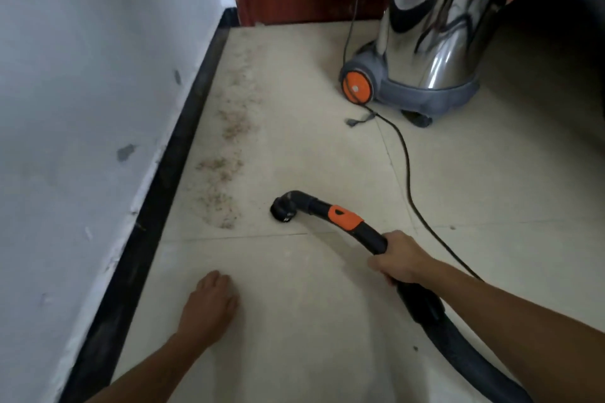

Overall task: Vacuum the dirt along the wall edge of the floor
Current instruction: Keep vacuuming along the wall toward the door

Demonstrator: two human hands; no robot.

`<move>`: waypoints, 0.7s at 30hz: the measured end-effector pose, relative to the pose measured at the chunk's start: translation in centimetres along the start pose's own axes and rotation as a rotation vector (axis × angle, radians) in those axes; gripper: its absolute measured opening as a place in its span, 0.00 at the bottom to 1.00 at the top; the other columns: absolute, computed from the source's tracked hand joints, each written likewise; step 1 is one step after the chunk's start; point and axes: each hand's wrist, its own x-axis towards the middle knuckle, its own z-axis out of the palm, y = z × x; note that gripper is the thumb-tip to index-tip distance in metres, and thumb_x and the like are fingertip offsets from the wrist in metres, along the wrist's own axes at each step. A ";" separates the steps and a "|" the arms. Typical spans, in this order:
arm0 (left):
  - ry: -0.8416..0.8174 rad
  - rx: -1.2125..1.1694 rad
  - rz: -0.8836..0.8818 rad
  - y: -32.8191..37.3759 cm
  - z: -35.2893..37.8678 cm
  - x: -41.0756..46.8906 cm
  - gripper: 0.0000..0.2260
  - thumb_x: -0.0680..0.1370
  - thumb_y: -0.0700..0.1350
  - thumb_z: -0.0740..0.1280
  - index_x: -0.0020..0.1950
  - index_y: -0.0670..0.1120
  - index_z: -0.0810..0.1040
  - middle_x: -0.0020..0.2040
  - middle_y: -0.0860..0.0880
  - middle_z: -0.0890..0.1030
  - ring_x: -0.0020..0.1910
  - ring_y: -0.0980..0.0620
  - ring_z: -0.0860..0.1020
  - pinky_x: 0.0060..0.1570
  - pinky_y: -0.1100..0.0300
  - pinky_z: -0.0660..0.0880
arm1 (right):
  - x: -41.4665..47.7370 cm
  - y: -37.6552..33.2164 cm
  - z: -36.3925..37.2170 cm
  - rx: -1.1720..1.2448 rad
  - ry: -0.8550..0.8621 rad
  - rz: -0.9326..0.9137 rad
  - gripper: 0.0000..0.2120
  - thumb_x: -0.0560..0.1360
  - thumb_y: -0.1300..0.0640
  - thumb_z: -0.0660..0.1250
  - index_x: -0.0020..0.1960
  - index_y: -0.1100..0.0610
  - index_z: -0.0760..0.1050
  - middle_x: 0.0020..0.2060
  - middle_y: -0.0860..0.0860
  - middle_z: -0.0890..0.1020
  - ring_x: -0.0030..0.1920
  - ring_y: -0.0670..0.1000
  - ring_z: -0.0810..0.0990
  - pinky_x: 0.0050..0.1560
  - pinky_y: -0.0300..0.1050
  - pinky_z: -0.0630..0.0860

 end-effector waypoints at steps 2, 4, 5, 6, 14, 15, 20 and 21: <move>0.016 -0.037 -0.034 -1.3 0.1 -1.2 0.13 0.80 0.48 0.60 0.61 0.42 0.72 0.65 0.43 0.71 0.61 0.44 0.71 0.57 0.54 0.71 | -0.7 -0.5 1.4 -0.022 -0.077 -0.013 0.06 0.68 0.63 0.70 0.43 0.59 0.74 0.29 0.56 0.80 0.23 0.51 0.77 0.26 0.42 0.74; 0.041 -0.045 -0.091 -2.7 0.7 -2.1 0.14 0.80 0.48 0.59 0.60 0.41 0.73 0.65 0.42 0.71 0.61 0.42 0.72 0.56 0.53 0.72 | -1.2 -0.4 2.8 -0.057 -0.118 -0.034 0.06 0.68 0.64 0.70 0.41 0.60 0.74 0.28 0.55 0.79 0.24 0.51 0.77 0.26 0.42 0.74; 0.077 -0.044 -0.124 -3.5 1.2 -2.3 0.17 0.79 0.49 0.57 0.60 0.40 0.74 0.66 0.40 0.71 0.62 0.39 0.72 0.56 0.51 0.73 | -1.3 -0.3 3.5 -0.081 -0.111 -0.047 0.05 0.68 0.63 0.71 0.40 0.59 0.74 0.29 0.54 0.79 0.25 0.50 0.77 0.26 0.41 0.74; 0.120 -0.053 -0.155 -4.3 1.6 -2.3 0.20 0.77 0.51 0.55 0.59 0.38 0.75 0.65 0.37 0.72 0.61 0.37 0.73 0.55 0.49 0.74 | -1.2 -0.3 4.0 -0.099 -0.085 -0.059 0.06 0.68 0.63 0.71 0.39 0.57 0.74 0.29 0.54 0.79 0.25 0.50 0.77 0.26 0.41 0.73; 0.247 -0.045 -0.201 -6.6 4.1 -2.3 0.25 0.78 0.49 0.52 0.64 0.34 0.76 0.65 0.33 0.75 0.64 0.35 0.74 0.62 0.45 0.72 | 1.9 -3.5 4.3 -0.075 0.218 -0.034 0.06 0.70 0.61 0.72 0.44 0.56 0.76 0.31 0.58 0.82 0.30 0.57 0.82 0.31 0.45 0.76; 0.268 -0.056 -0.204 -6.5 4.5 -2.3 0.25 0.79 0.49 0.52 0.66 0.34 0.75 0.67 0.33 0.73 0.66 0.36 0.72 0.66 0.47 0.68 | 2.4 -4.1 4.3 -0.089 0.227 -0.036 0.06 0.70 0.60 0.72 0.44 0.56 0.76 0.30 0.58 0.82 0.30 0.57 0.81 0.31 0.44 0.75; 0.329 -0.089 -0.208 -6.9 5.3 -2.1 0.25 0.80 0.50 0.51 0.71 0.37 0.70 0.72 0.36 0.68 0.72 0.40 0.65 0.72 0.52 0.54 | 2.9 -5.7 5.9 -0.130 0.187 -0.066 0.06 0.69 0.62 0.72 0.43 0.56 0.76 0.31 0.56 0.81 0.30 0.56 0.81 0.32 0.45 0.77; 0.336 -0.089 -0.203 -7.0 5.2 -2.1 0.26 0.80 0.50 0.50 0.72 0.37 0.69 0.73 0.37 0.67 0.73 0.40 0.64 0.73 0.51 0.54 | 2.4 -5.7 6.5 -0.130 0.169 -0.072 0.06 0.69 0.62 0.72 0.43 0.55 0.76 0.32 0.55 0.81 0.31 0.55 0.81 0.33 0.47 0.79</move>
